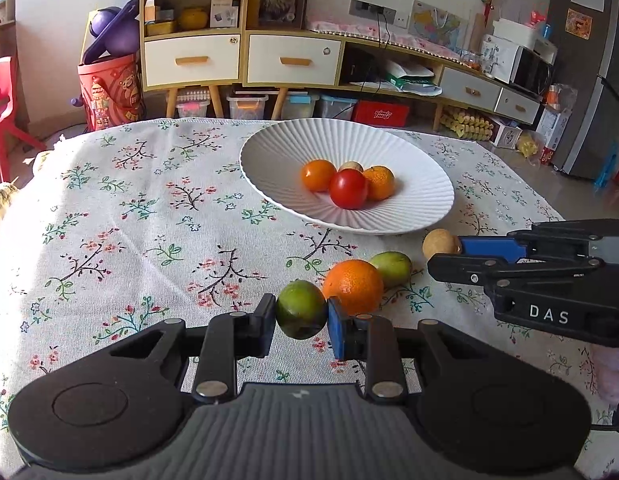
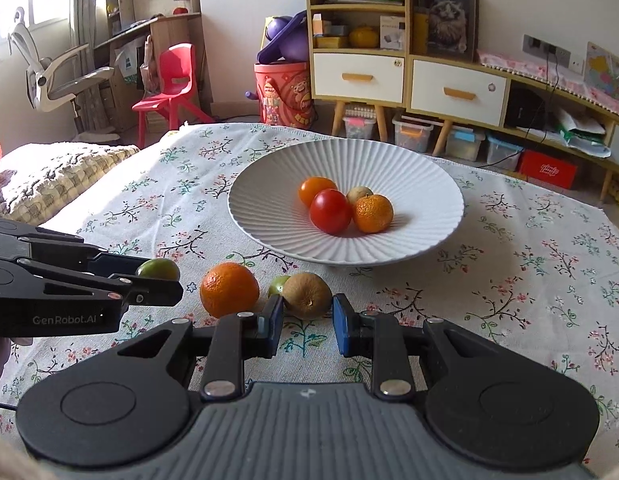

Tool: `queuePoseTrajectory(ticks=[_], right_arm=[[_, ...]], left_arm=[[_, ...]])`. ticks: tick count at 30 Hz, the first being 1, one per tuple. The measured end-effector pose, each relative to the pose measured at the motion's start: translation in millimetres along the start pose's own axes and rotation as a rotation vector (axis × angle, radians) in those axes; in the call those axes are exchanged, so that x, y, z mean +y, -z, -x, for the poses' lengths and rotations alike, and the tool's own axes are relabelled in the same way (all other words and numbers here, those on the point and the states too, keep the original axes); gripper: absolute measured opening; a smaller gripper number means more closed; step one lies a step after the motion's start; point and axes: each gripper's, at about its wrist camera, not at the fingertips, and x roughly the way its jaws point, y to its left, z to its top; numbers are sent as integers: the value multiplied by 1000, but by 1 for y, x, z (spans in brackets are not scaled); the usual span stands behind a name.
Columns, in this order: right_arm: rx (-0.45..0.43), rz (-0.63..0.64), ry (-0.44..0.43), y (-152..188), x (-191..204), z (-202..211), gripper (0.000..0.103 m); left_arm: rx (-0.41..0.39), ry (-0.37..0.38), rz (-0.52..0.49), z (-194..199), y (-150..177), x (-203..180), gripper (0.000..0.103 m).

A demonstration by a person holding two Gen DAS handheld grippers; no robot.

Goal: Organize fruits
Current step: 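Grasp a brown kiwi with the right gripper while the left gripper holds the lime, then carry the lime and kiwi into the white bowl and open both grippers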

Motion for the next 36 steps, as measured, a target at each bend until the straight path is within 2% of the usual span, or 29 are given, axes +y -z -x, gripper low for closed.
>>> queuePoseTrajectory(ticks=[19,24,36], right_arm=[[-58,-38,47,-26,-21,-6,24],[-49,-32,42,-32,-24,-15,24],[3,-18,42,-35,-28,-33,24]], left_arm=[[-66,1,-26,-16,-39,-12,11],[-75,7,-74,-29,-47,-16,11],[-36,19,-92,-58,-57,-15,11]])
